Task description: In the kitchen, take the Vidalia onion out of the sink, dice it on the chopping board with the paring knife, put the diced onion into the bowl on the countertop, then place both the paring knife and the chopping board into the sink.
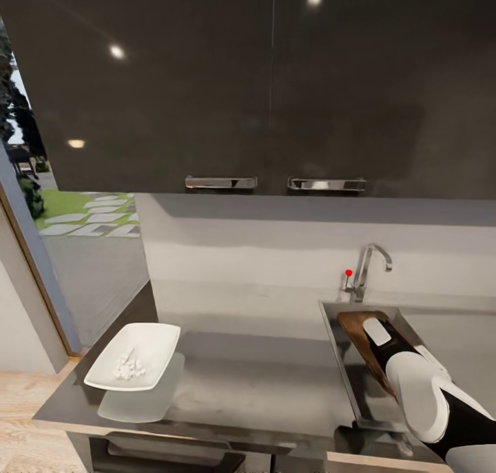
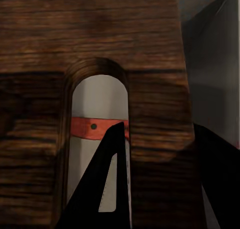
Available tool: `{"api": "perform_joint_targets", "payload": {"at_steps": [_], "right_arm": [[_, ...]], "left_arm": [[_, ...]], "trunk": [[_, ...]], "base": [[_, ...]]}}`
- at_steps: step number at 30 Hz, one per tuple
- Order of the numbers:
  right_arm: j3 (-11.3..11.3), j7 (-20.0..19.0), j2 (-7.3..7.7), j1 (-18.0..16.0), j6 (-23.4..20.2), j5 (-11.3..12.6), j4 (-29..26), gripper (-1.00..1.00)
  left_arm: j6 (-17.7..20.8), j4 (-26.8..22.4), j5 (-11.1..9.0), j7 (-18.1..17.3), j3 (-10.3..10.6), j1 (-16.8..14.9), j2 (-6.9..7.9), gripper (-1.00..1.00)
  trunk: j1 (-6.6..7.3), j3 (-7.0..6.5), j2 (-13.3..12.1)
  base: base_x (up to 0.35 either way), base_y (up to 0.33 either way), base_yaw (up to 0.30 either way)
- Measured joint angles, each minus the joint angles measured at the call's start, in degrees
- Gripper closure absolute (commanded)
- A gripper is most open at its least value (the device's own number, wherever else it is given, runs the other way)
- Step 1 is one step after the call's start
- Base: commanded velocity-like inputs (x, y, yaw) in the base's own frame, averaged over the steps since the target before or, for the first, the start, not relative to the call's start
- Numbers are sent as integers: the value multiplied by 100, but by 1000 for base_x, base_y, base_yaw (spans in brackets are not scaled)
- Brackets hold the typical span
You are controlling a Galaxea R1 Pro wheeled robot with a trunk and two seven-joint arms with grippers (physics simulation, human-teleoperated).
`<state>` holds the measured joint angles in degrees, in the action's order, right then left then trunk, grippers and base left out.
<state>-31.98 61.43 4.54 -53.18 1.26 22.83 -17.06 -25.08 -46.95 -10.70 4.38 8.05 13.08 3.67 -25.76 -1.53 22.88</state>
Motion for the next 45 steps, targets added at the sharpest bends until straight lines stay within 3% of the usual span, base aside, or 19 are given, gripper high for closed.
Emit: {"api": "perform_joint_targets", "payload": {"at_steps": [24,29,45], "right_arm": [[-7,-64,4,5,92,-11,94,100],[-4,-247,14,17,94,-12,94,100],[-28,-334,168,49,279,-8,305,100]], "left_arm": [[-3,-12,-1,0,0,2,2,-100],[-2,-12,0,0,0,3,2,-100],[-2,-9,-1,0,1,2,1,-100]], "trunk": [[1,213,-5],[2,255,-8],[2,394,-10]], "base": [[92,-51,39],[11,-9,66],[0,0,-106]]}}
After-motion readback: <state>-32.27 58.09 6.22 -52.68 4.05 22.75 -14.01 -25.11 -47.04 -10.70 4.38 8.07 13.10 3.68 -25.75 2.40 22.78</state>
